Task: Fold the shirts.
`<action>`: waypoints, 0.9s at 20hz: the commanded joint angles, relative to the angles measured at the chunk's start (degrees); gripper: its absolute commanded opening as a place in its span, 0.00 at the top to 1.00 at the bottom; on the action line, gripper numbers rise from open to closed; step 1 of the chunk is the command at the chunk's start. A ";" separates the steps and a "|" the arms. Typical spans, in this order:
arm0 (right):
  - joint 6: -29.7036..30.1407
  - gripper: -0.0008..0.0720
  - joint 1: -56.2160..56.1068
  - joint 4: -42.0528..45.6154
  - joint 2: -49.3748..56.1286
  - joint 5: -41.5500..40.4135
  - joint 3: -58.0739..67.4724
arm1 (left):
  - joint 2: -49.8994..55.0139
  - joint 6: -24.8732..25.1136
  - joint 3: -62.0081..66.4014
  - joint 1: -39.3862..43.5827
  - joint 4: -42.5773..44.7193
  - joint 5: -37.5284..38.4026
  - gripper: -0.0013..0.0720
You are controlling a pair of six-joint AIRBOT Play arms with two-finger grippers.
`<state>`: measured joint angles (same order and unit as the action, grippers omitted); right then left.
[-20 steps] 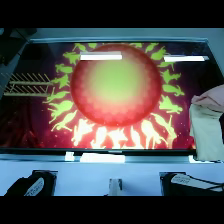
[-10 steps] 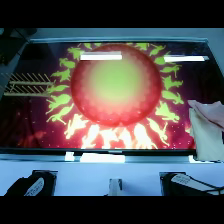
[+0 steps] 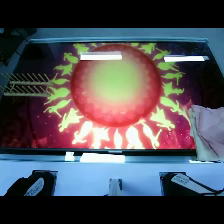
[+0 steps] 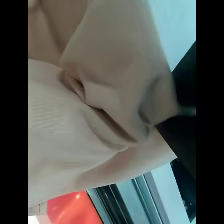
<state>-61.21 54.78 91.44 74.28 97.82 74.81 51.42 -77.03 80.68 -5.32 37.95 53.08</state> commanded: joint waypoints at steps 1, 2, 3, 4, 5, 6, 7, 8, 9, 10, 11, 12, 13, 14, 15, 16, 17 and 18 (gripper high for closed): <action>0.20 0.44 0.00 1.86 -0.22 -4.37 -2.73 | -0.02 0.02 0.02 0.00 0.00 -0.09 0.94; 1.14 0.18 0.00 1.62 -0.22 -4.85 -2.71 | 0.00 0.02 0.02 0.00 0.02 -0.11 0.94; 1.88 0.13 0.00 1.03 -0.24 -5.29 -2.56 | 0.00 0.02 0.02 0.00 0.02 -0.09 0.94; 3.13 0.13 0.00 -0.63 -0.24 -6.62 -1.86 | 0.07 0.02 0.02 0.00 0.02 -0.09 0.94; 4.83 0.13 0.00 -3.23 -0.22 -8.00 -0.39 | 0.22 0.02 0.02 0.00 0.04 -0.04 0.94; 6.62 0.13 -0.02 -6.75 -0.24 -9.64 1.86 | 0.46 0.04 0.04 0.00 0.11 0.13 0.94; 8.00 0.13 -0.42 -10.78 -0.24 -12.00 5.16 | 1.03 0.00 0.26 0.13 1.46 0.74 0.94; 8.92 0.13 -1.95 -13.03 -0.28 -14.78 8.98 | 2.45 -0.50 1.49 0.74 5.16 2.78 0.94; 9.64 0.13 -4.63 -13.77 -0.31 -17.33 12.68 | 4.63 -2.49 3.58 1.84 10.73 5.97 0.94; 10.23 0.13 -8.85 -13.77 -0.31 -20.22 16.39 | 7.93 -5.51 6.71 3.67 18.71 10.71 0.94; 10.45 0.14 -13.73 -13.51 -0.31 -22.60 18.88 | 11.41 -7.56 9.77 5.88 27.04 15.47 0.94; 10.43 0.14 -19.87 -12.63 -0.28 -24.59 20.44 | 15.21 -8.96 12.52 8.66 36.15 20.22 0.94; 9.94 0.14 -26.05 -11.10 -0.28 -25.07 20.76 | 18.32 -10.43 13.97 11.06 43.54 23.82 0.94; 7.65 0.14 -32.70 -8.61 0.22 -24.20 20.76 | 20.92 -11.96 14.14 13.18 49.35 26.82 0.91; 4.79 0.13 -38.10 -6.84 1.25 -22.38 20.76 | 23.08 -13.77 14.01 14.73 52.74 29.97 0.65; 3.39 0.11 -42.51 -6.45 2.95 -19.32 20.72 | 25.03 -16.26 13.66 15.78 54.42 34.18 0.11; 1.97 0.05 -45.27 -6.78 4.92 -16.06 20.63 | 26.16 -16.55 12.76 16.13 54.88 37.62 0.00; 0.66 0.05 -46.86 -8.11 7.32 -12.24 20.59 | 25.99 -15.28 10.40 16.22 54.86 37.66 0.00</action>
<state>-56.18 17.82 82.72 77.58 79.26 94.45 73.52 -89.60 92.40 8.36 83.18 81.34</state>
